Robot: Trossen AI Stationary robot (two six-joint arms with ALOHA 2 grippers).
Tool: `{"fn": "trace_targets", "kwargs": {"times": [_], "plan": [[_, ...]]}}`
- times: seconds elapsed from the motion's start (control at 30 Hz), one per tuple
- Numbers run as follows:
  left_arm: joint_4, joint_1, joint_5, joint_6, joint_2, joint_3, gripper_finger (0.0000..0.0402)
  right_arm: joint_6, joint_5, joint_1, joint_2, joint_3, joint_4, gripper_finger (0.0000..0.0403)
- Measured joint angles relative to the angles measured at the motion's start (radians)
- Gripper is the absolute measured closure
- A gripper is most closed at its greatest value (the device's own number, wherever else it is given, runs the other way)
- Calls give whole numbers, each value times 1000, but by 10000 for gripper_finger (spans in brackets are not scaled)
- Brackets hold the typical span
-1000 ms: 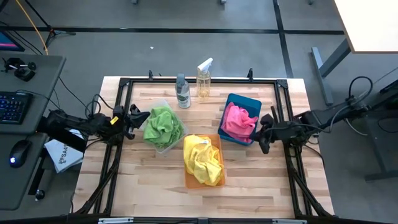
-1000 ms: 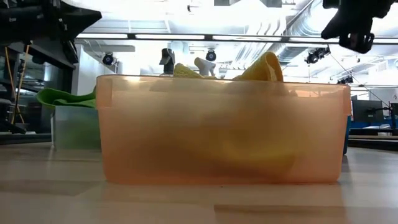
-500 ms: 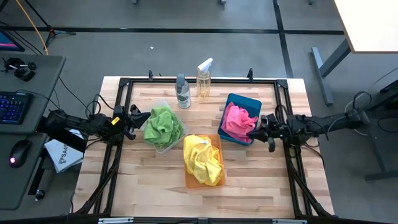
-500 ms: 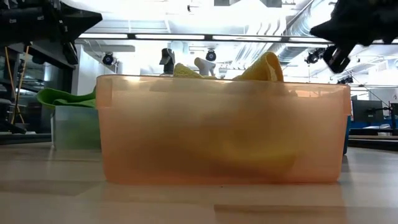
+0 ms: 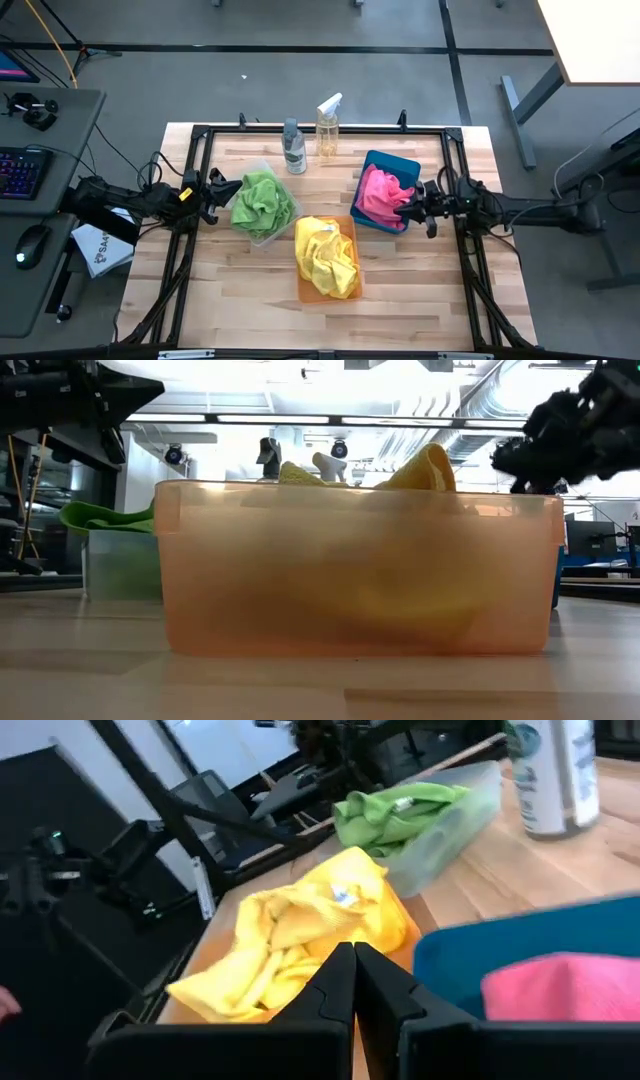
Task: Sort microfiber towel by color & place in baskets
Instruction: Return to Home Position
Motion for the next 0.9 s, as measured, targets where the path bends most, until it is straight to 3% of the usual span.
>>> {"fn": "trace_targets", "kwargs": {"times": [0.27,0.57,0.9], "plan": [[0,0,0,0,0,0,401,48,61,23,-77,-71,48,403],[0,0,-1,0,0,0,401,232,84,29,-74,-71,-102,403],[0,0,-1,0,0,0,401,233,87,29,-74,-71,-111,403]]}}
